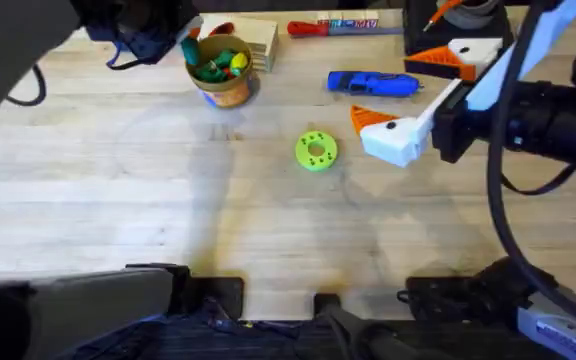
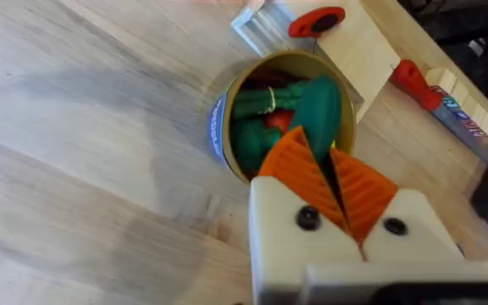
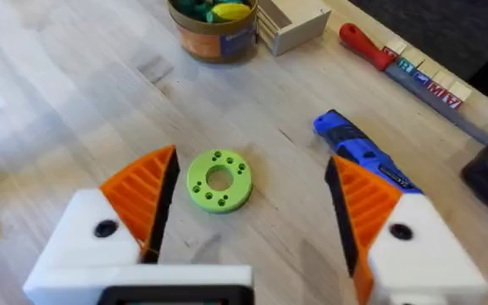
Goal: Pick up the gripper from the table and insert it into the empty holder that is missing its gripper. Then pick up a screw, insert it into the mounting hole, and use the screwdriver to tighten it. Finally, clean up the table by picking up the vegetable and placing it into the bucket.
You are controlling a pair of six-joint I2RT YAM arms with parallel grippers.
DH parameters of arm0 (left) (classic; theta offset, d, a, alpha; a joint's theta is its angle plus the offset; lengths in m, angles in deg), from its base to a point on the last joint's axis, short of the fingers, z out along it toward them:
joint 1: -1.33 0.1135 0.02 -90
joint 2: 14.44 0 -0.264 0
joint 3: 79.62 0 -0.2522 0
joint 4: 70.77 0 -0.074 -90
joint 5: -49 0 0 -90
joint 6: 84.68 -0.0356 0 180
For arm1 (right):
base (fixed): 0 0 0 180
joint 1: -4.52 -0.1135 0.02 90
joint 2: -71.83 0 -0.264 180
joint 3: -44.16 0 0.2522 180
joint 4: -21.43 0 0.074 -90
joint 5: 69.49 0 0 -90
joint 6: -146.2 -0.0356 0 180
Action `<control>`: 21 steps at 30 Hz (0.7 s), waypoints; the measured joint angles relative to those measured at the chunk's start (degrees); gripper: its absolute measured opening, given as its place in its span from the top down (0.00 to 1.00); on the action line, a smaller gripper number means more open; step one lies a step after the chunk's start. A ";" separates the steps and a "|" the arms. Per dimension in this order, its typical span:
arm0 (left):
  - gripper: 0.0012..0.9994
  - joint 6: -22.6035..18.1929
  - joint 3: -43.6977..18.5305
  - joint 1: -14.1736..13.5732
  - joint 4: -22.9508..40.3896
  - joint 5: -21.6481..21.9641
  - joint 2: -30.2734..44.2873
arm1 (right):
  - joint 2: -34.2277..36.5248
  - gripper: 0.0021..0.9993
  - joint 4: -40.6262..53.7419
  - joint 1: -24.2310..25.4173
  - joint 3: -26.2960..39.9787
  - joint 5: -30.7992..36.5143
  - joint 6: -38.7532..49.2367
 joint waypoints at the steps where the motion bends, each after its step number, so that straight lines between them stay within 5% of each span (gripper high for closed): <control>1: 0.98 -0.07 0.00 0.00 -1.07 -0.22 1.21 | 0.04 0.01 -0.09 0.00 -0.02 0.00 0.00; 8: 0.96 -0.07 0.00 0.00 -4.56 -2.59 8.38 | 0.27 0.01 -0.13 0.00 0.00 0.00 0.00; 13: 0.48 -0.21 0.00 0.00 -4.67 -3.11 8.99 | 0.29 0.01 -0.13 0.00 0.00 0.00 0.00; 16: 0.10 -0.34 0.00 0.00 -4.80 -3.16 8.86 | 0.27 0.01 -0.15 0.00 -0.01 0.00 0.00; 18: 0.01 -0.55 -0.02 0.00 -4.67 -3.47 8.75 | 0.28 0.01 -0.15 0.00 0.00 0.00 0.00; 21: 0.01 -1.85 -0.02 0.00 -4.32 -4.36 7.21 | 0.28 0.01 -0.15 0.00 0.00 0.00 -0.01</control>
